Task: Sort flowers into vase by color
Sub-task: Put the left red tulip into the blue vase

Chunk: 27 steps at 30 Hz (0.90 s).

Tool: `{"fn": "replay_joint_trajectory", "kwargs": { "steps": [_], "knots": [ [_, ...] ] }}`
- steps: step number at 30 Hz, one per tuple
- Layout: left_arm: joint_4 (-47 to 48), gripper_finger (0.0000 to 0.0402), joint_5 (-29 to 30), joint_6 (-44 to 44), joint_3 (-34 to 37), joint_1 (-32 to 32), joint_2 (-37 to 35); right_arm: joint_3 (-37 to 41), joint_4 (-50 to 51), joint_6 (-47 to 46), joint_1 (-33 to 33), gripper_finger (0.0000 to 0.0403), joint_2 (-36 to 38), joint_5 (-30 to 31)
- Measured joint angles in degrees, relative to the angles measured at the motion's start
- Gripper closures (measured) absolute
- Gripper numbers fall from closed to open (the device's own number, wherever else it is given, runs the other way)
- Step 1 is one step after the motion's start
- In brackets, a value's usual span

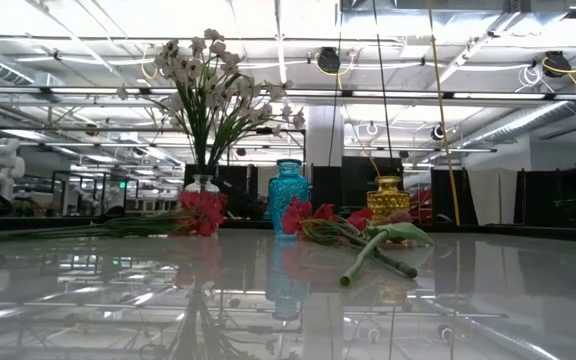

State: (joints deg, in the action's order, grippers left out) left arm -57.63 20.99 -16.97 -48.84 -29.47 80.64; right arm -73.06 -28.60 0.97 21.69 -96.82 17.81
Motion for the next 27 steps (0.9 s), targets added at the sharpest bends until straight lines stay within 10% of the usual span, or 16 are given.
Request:
{"fn": "replay_joint_trajectory", "kwargs": {
  "steps": [6,18,27],
  "knots": [
    [1.11,0.0358,0.32,-0.48,0.0,0.0,-0.02,0.0,0.71,-0.11,0.0,0.0396,0.0,-0.01],
    [19.93,0.014,17.36,-0.02,0.07,-5.97,-7.0,-0.02,12.24,-3.73,0.22,0.0402,5.2,1.52],
    [37.51,0.0126,21.57,20.42,0.07,-5.17,-5.15,-0.02,16.74,-4.96,0.0,0.0402,7.39,1.76]
  ]
}}
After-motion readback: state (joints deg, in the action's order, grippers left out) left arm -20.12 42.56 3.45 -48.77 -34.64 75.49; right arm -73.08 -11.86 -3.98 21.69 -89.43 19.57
